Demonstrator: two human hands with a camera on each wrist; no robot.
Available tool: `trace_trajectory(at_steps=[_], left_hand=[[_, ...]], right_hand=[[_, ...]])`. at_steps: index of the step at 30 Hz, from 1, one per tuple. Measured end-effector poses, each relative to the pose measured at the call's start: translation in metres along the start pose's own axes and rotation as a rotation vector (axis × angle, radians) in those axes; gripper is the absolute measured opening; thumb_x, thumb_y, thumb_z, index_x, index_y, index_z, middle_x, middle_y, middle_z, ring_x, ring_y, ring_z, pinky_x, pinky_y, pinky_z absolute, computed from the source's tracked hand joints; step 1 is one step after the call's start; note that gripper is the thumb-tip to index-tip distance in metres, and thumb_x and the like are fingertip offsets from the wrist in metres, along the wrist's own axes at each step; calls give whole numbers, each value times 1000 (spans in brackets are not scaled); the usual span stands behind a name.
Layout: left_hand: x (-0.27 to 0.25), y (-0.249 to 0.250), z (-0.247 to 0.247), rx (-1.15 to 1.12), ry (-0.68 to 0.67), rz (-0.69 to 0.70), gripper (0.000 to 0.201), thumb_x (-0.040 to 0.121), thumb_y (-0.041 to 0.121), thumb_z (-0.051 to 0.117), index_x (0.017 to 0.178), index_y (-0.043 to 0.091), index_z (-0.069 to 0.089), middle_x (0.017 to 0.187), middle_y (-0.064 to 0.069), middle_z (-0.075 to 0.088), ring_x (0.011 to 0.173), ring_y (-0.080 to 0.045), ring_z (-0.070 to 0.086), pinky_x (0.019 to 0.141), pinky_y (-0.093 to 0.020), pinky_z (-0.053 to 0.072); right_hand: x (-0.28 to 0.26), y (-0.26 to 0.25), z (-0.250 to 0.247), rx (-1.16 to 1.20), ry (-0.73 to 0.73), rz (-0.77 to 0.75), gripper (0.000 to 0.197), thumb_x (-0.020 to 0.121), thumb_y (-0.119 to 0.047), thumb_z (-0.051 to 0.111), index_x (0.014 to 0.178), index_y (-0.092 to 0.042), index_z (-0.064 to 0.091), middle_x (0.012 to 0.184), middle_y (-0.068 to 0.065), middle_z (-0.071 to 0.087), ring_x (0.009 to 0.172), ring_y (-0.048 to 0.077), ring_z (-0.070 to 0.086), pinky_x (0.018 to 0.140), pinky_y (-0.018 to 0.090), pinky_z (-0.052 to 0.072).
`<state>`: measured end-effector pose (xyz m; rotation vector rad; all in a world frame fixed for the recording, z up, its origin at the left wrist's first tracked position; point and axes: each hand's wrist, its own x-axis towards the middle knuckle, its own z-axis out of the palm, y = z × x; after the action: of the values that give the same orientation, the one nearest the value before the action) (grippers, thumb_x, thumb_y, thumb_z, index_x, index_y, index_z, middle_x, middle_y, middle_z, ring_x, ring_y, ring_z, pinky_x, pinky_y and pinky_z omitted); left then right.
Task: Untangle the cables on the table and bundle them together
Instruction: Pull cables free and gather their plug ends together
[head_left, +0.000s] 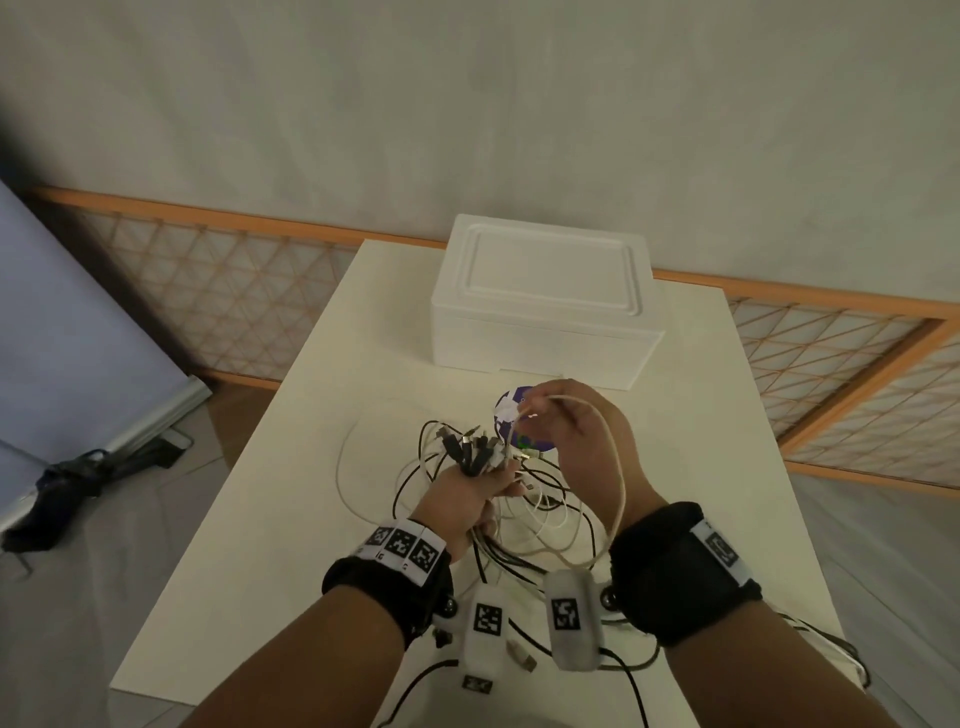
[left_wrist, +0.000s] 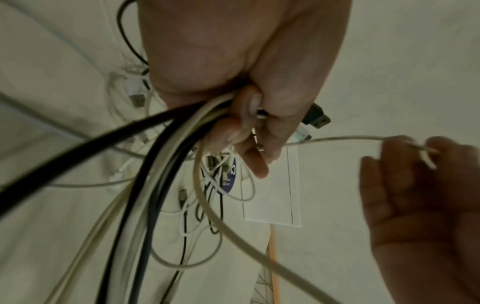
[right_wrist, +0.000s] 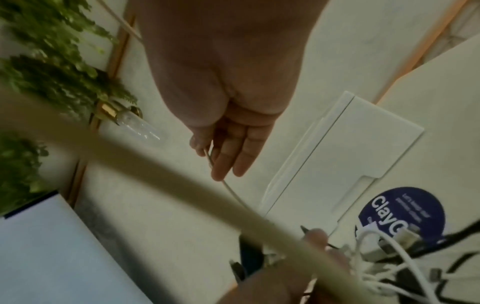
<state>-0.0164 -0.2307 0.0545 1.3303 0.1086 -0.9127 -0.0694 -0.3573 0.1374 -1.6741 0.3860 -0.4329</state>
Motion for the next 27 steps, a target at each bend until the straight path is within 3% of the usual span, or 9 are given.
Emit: trace_trajectory(at_steps=[4,7,13,16,19,21,23,25,27], left_hand=[[4,0,-4,-1,2,50,9,87,15,68,89,6,67,70,-8,65,38,-10,31,42,-24,32],[4,3,-6,36,-20,93,4,84,8,67,85,12,70,77,-18,59,39,-11,32,44,-26,32],[14,0,-14,208,105,2,12,85,14,69,94,5,69,62,0,68,34,-10,32,43,-27,33],[15,-1,-17,147,125,17,11,86,18,69,88,8,68,88,-10,73,33,-8,30,43,-25,32],[9,4,-16,103,92,75,3,86,13,69,84,12,68,78,-8,72,34,-8,34,44,-25,31],[7,5,-16,145,81,115,3,84,13,68,82,15,69,66,-7,66,37,-10,35,46,-27,32],[6,6,-16,160,57,136,2,82,16,70,80,15,71,73,-14,69,37,-12,36,47,-28,32],[5,6,-17,143,38,153,1,82,12,71,81,12,71,83,-17,71,38,-11,35,45,-27,31],[7,7,-15,157,51,161,4,82,9,71,79,13,70,76,-15,69,37,-12,33,43,-25,31]], right_hand=[[0,19,5,-296,-117,-23,12,87,-6,63,98,-9,66,93,-16,65,73,2,65,70,17,51],[-4,30,10,-569,-207,-77,13,89,-10,59,91,-19,69,85,-21,64,79,-3,62,77,20,51],[-11,-2,19,-76,31,-180,15,89,3,57,86,-5,69,83,-2,69,77,15,66,71,29,57],[-9,-3,15,-159,49,-231,7,88,-5,63,89,-7,69,89,-7,68,77,8,64,68,19,53],[-6,17,13,-475,-141,-101,12,86,-16,67,97,-15,68,92,-25,63,78,-10,59,67,5,41],[-8,28,17,-574,-233,-45,16,88,-22,64,104,-23,66,88,-23,63,76,-10,59,65,3,39],[-11,28,18,-558,-186,-61,13,92,-19,58,101,-23,66,83,-17,64,77,-4,60,69,9,45],[-13,22,20,-506,-134,-90,13,94,-15,54,94,-19,66,81,-12,66,78,4,64,74,24,53],[-15,12,23,-414,-99,-122,15,94,-12,53,91,-17,67,81,-12,68,80,5,65,75,27,55]])
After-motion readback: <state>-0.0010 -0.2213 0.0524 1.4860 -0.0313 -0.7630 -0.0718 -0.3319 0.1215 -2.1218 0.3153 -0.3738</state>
